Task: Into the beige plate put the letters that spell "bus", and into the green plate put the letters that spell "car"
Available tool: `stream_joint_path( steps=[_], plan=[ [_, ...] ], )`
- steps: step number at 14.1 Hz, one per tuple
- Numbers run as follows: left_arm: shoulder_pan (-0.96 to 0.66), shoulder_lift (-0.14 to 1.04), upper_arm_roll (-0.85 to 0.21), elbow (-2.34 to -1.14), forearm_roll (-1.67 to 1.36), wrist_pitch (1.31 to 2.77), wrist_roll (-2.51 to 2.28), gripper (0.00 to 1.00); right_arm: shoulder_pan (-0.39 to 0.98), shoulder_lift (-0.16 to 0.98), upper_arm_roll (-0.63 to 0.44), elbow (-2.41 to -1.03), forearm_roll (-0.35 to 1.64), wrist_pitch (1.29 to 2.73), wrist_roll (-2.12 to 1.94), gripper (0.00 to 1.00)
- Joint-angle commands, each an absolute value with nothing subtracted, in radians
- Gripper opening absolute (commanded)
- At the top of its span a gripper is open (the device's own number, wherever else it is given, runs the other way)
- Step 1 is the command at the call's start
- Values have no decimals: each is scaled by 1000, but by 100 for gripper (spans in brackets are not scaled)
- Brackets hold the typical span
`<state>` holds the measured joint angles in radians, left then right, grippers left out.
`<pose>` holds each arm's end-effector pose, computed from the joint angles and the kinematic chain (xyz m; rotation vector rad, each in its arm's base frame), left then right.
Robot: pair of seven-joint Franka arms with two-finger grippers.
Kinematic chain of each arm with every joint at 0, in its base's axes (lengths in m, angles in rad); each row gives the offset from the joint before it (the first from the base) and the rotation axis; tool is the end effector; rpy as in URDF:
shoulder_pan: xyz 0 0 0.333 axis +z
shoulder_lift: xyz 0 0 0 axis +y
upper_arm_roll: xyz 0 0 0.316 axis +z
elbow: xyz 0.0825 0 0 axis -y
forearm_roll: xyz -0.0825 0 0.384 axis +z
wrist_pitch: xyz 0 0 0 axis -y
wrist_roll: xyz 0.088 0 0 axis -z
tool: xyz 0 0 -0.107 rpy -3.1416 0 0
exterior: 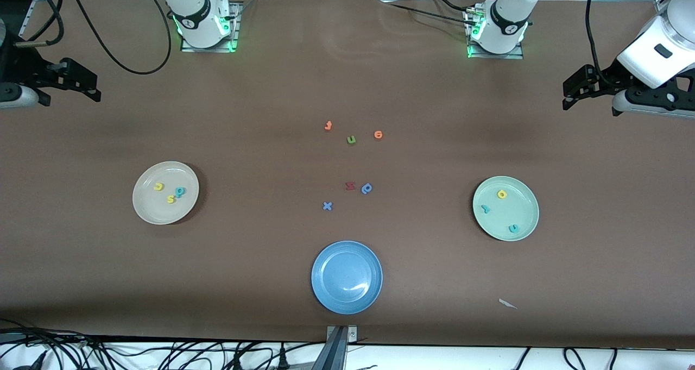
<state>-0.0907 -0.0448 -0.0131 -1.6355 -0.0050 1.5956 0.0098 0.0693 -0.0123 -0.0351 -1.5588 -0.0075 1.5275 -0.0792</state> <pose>0.5394 -0.0569 0.6207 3.1319 -0.1779 0.0073 0.5462 0.0177 0.6331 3.1298 0.1773 -0.0300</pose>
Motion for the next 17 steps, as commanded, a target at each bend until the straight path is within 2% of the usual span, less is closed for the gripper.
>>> stream_joint_path(
  steps=[1, 8, 17],
  plan=[
    [-92, -32, -12, -1603, 11, 1571, 26, 100, 60, -21, -26, -1552, -11, 1539, -60, 100],
    [-92, -32, -12, -1605, 12, 1568, 26, 100, 63, -21, -25, -1555, -5, 1611, -31, 100],
    [-92, -32, -25, -1603, 12, 1568, 25, 100, 64, -17, -41, -1566, 3, 1621, 6, 100]
  ],
)
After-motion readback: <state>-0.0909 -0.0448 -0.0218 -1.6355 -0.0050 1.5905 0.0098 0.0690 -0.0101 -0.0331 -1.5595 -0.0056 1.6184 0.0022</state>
